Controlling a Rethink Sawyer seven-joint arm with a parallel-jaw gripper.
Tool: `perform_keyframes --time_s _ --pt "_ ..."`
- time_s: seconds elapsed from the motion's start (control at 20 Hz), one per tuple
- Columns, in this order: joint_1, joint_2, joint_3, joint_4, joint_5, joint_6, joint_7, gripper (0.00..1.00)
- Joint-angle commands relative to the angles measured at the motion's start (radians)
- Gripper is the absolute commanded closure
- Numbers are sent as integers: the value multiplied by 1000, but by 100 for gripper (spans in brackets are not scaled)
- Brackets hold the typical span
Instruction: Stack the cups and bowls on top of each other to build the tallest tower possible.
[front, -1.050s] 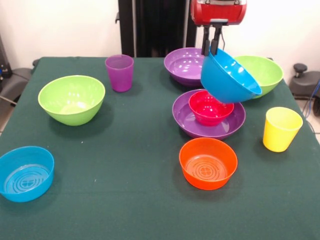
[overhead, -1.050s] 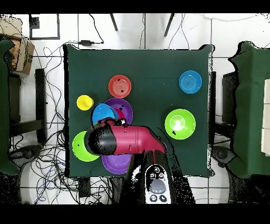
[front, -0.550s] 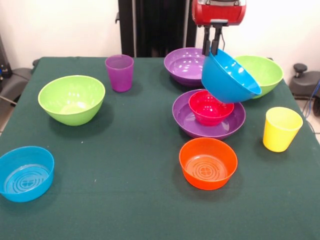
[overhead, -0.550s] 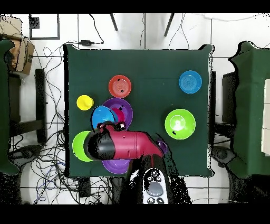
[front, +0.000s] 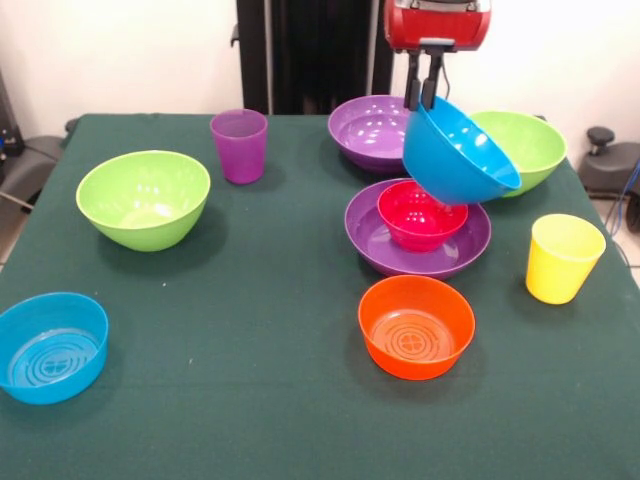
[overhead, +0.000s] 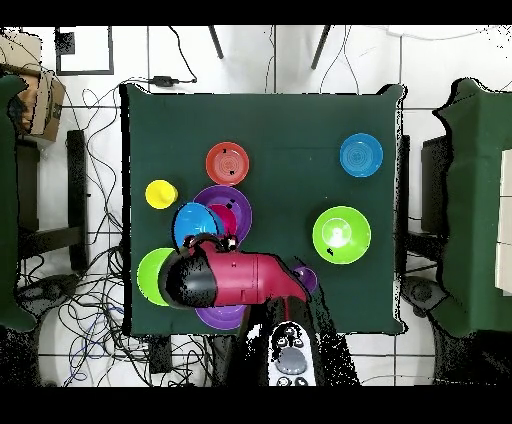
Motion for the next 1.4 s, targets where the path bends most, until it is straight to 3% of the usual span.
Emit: perform_keyframes --time_s 0.05,0.2,0.35,0.7,1.4 --pt "15 26 41 14 3 -19 140 0" --pt "-2 24 60 21 6 -54 141 0" --pt "-2 10 67 -13 2 24 99 0" --pt "-21 -3 92 -17 21 -3 109 0" --pt "-7 -8 72 -35 20 39 109 0"
